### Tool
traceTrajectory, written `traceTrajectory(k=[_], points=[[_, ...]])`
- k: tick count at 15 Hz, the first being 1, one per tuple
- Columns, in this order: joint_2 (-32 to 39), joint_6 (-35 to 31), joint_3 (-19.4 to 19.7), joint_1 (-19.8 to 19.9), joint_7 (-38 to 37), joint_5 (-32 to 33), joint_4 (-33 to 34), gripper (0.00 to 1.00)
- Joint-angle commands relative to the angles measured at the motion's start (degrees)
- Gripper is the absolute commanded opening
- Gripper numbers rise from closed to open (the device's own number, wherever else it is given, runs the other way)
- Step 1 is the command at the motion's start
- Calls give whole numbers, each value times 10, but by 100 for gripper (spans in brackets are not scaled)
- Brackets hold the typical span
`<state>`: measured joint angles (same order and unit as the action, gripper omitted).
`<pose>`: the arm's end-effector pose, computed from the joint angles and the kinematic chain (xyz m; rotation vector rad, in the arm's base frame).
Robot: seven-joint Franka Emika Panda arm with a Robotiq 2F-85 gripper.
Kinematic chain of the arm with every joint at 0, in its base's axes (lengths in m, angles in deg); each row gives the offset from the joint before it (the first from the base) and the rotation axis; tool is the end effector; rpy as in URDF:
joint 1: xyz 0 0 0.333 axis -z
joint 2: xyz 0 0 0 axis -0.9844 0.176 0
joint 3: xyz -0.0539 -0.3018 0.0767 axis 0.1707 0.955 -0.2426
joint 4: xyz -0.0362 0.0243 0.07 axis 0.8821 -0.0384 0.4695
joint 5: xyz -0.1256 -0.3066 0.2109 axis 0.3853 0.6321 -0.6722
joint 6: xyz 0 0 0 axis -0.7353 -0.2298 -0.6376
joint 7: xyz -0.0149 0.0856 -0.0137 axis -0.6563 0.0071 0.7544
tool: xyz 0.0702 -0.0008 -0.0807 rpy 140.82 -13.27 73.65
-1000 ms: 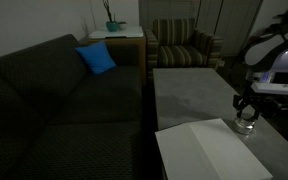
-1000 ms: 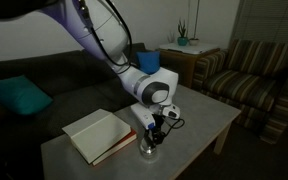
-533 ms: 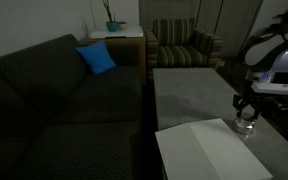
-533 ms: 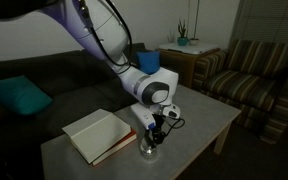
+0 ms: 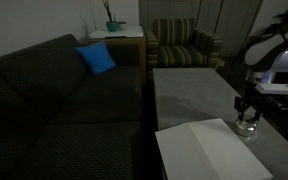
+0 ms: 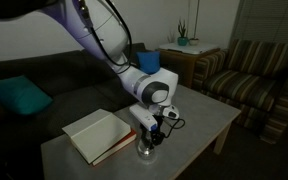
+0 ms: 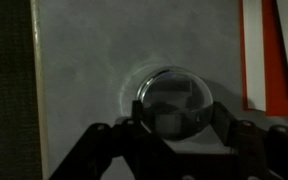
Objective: Remove the lid from the bottle, put the lid on the table, pick up the lid and put it back on the bottle
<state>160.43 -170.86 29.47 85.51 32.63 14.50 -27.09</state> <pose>0.6627 -0.0678 -0.1131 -3.0331 0.3062 0.4042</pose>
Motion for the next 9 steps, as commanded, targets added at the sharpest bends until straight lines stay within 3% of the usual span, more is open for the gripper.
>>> traceTrajectory(k=[1,9], points=[[0,13,-3,5,18,8,1,44],[0,0,-19,17,47,0,-1,44]])
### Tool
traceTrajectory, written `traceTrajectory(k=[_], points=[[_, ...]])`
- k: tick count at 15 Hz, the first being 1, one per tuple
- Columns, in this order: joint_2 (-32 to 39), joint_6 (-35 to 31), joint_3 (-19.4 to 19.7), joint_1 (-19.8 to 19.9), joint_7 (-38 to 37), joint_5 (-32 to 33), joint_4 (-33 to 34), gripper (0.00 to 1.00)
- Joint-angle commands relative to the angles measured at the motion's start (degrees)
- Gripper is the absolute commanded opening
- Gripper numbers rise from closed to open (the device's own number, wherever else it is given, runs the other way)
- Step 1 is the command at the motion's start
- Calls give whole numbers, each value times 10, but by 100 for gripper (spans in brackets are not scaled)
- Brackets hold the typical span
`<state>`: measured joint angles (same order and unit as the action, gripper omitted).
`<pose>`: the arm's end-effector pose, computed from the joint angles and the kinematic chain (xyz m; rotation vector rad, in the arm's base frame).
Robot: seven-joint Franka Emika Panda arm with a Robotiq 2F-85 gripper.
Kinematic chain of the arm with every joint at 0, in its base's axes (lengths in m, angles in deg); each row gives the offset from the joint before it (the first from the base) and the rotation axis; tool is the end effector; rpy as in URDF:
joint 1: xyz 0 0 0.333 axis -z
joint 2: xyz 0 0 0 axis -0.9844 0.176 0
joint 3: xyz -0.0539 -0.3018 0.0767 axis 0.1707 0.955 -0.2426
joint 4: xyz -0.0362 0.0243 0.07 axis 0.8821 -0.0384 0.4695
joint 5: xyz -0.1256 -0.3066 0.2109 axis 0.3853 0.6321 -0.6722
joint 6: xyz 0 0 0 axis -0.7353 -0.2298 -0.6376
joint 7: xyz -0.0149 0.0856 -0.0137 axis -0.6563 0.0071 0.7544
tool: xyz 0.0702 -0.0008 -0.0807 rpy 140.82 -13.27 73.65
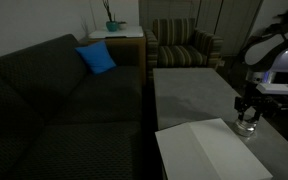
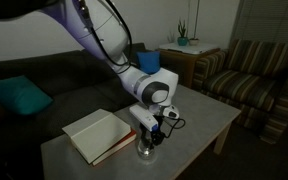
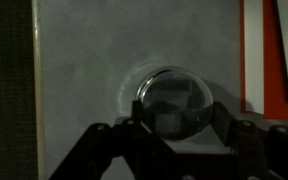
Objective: Remove the lid from the bottle, put the lid on the table, pick up the lid and put it back on the bottle
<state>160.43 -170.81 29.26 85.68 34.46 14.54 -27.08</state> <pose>0.6626 -0.0679 -0.1131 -3.0298 0.2595 0.4024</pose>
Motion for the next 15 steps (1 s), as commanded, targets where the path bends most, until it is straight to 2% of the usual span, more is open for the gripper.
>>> traceTrajectory(k=[1,6,15], points=[[0,-3,-20,17,37,-1,-2,44],[0,-3,-35,27,69,-5,-3,44],[0,11,-18,13,50,6,2,44]])
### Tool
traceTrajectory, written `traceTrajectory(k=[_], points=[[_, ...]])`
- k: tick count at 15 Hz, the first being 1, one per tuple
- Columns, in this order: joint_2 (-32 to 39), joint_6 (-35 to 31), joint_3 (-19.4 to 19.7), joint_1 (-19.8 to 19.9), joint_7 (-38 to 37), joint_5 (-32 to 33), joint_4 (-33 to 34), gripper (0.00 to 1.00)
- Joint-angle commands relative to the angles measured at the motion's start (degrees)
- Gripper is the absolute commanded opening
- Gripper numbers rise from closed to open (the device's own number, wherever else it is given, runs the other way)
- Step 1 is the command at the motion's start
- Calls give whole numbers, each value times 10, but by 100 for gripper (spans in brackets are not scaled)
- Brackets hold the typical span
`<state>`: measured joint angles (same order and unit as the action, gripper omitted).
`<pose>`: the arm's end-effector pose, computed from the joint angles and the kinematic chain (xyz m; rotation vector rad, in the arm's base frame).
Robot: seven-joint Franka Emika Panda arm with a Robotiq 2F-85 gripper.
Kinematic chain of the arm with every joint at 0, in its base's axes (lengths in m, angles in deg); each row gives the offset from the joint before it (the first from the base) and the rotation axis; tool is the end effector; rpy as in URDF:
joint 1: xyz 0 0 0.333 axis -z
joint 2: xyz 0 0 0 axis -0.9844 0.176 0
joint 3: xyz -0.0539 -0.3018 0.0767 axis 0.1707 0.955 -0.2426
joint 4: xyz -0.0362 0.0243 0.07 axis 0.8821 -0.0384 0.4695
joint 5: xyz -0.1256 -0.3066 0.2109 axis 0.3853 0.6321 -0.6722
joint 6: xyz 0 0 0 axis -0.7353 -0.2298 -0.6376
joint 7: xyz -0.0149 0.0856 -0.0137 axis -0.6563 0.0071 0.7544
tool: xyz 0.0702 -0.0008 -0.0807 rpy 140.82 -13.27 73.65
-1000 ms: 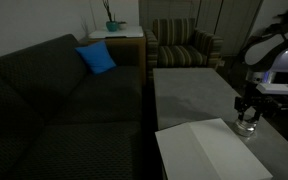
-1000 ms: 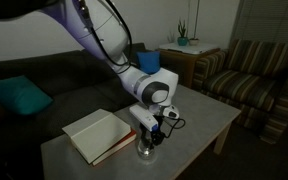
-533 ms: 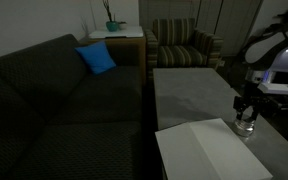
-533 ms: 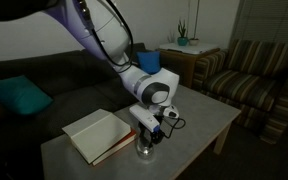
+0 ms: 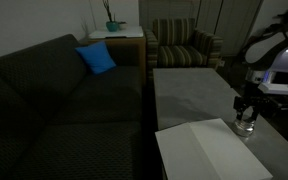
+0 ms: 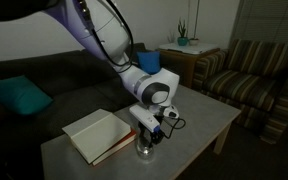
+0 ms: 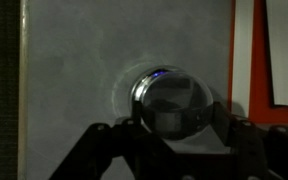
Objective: Remove the lid from the bottle, put the lid on the table, pick up the lid and put it back on the bottle
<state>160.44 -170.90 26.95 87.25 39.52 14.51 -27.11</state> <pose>0.6631 -0.0657 -0.1129 -2.9847 0.1512 0.3831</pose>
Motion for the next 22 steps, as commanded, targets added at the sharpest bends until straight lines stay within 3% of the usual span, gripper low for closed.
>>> traceTrajectory(k=[1,7,22], points=[[0,14,9,-6,-5,9,4,44],[0,19,23,-17,-19,21,9,44],[0,41,11,-14,-1,19,15,44]])
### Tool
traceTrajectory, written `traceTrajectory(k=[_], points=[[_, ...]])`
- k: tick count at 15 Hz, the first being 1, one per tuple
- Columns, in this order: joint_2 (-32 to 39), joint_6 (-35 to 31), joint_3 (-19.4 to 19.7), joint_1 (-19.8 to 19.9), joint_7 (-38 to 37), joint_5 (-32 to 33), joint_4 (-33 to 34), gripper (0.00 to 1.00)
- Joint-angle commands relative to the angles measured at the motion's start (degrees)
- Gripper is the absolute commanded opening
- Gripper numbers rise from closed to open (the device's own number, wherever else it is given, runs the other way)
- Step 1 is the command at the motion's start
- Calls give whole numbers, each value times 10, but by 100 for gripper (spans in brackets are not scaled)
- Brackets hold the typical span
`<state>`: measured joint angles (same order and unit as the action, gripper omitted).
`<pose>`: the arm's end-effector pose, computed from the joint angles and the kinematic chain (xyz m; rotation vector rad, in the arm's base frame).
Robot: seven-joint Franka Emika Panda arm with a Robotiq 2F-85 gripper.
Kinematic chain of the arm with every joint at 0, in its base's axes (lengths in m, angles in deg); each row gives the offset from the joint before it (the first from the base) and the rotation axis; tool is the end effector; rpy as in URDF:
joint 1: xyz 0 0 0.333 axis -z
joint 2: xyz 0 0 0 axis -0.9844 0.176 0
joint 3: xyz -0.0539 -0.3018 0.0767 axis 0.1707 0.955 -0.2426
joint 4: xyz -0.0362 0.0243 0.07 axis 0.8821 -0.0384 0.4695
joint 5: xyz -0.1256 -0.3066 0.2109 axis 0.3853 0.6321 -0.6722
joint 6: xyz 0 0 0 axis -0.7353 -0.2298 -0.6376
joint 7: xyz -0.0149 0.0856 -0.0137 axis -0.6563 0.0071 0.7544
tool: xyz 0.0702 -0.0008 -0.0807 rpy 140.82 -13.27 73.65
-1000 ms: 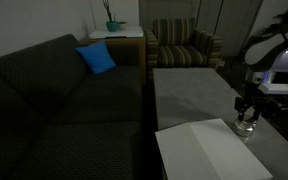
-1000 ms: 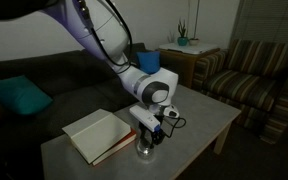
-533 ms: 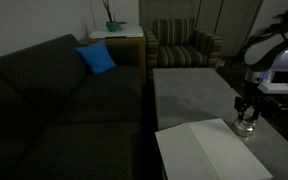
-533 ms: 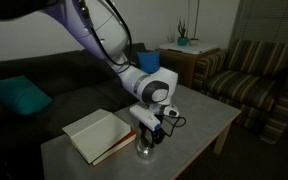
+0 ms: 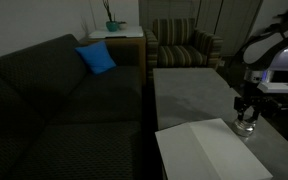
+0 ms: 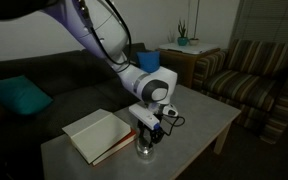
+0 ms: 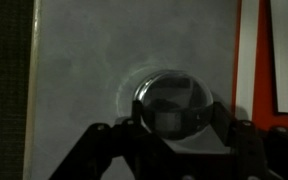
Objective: Remove the lid from the bottle, put the lid on the table, pick up the lid and put it back on the bottle
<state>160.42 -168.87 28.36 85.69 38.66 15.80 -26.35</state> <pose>0.6642 -0.0604 -0.1104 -3.0218 0.1157 0.4287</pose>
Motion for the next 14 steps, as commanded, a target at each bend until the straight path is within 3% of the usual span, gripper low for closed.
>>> traceTrajectory(k=[1,14], points=[[0,21,-4,1,7,6,8,44],[0,14,0,-2,4,7,9,44]])
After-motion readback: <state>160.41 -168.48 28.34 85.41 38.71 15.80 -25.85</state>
